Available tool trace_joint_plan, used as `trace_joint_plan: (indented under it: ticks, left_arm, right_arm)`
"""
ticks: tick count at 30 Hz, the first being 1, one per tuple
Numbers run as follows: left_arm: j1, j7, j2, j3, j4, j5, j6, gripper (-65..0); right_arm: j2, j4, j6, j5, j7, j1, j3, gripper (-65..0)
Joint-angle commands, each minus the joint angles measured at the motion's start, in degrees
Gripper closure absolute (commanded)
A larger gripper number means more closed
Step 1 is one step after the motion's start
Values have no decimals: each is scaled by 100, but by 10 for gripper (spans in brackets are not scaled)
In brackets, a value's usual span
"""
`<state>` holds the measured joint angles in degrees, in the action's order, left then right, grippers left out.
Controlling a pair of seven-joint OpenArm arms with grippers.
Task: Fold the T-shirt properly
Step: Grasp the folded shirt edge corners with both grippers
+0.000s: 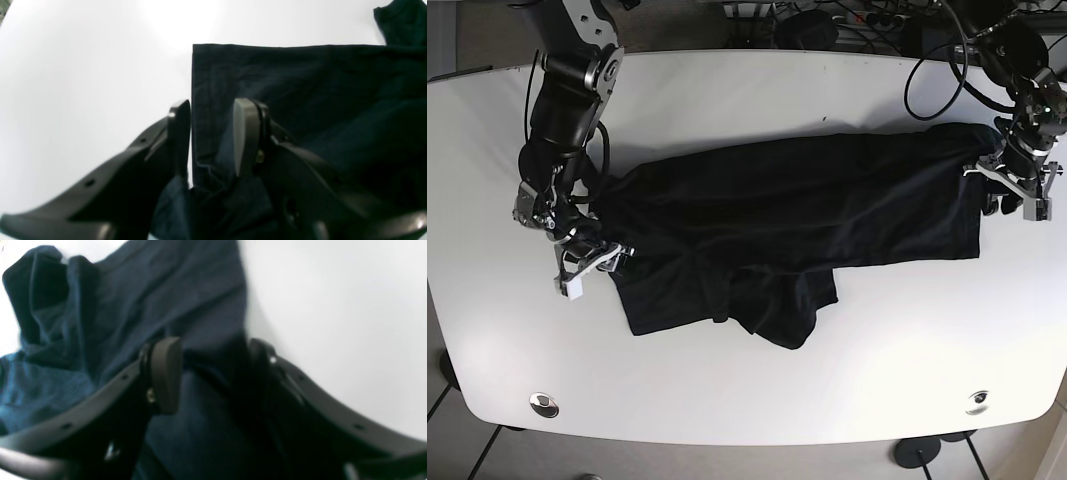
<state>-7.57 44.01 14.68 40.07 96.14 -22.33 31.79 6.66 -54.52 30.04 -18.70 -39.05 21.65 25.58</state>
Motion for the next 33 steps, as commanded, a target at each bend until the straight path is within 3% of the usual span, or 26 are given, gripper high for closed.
trace_joint_plan:
  ticks: [1, 3, 6, 7, 11, 13, 21, 26, 28, 29, 32, 33]
  left_arm:
    - [225, -150, 198, 41, -176, -84, -1, -203]
    - [463, -150, 260, 76, -502, -84, -1, -203]
    - [823, -150, 497, 76, -1126, -84, -36, -203]
    - [1043, -150, 603, 32, -1495, -84, -256, -207]
    - [1579, -309, 831, 23, -2541, -84, -493, -318]
    - [1738, -476, 902, -12, -2963, -84, -493, -325]
    - [2423, -1065, 1086, -1366, -4510, -101, -493, -325]
    - [2687, -1100, 1069, -2060, -5099, -128, -485, -318]
    - [2687, -1109, 1060, -2201, -5143, -128, -485, -281]
    - [2687, -1109, 1042, -2201, -5152, -128, -485, -232]
    - [2687, -1126, 945, -2201, -5152, -93, -485, 0]
    - [2669, -1126, 945, -2210, -5108, -93, -485, 0]
  right_arm:
    - [51, 59, 42, -104, 366, 152, 4, -181]
    - [51, 164, 42, -104, 481, 152, 4, -62]
    - [42, 156, 42, -113, 472, 152, 4, -51]
    - [42, 147, 42, -157, 472, 152, 4, -49]
    - [69, 147, 42, -113, 472, 152, 13, -22]
    - [69, 147, 42, -113, 472, 152, 13, -22]
    - [69, 147, 42, -148, 472, 152, 13, -22]
    - [60, 147, 42, -157, 489, 143, 22, -22]
    - [51, 147, 42, -157, 489, 143, 22, -22]
    - [51, 147, 42, -157, 489, 143, 22, -22]
    - [42, 129, 42, -157, 489, 143, 22, -22]
    - [33, 24, 42, -139, 507, 125, 31, -22]
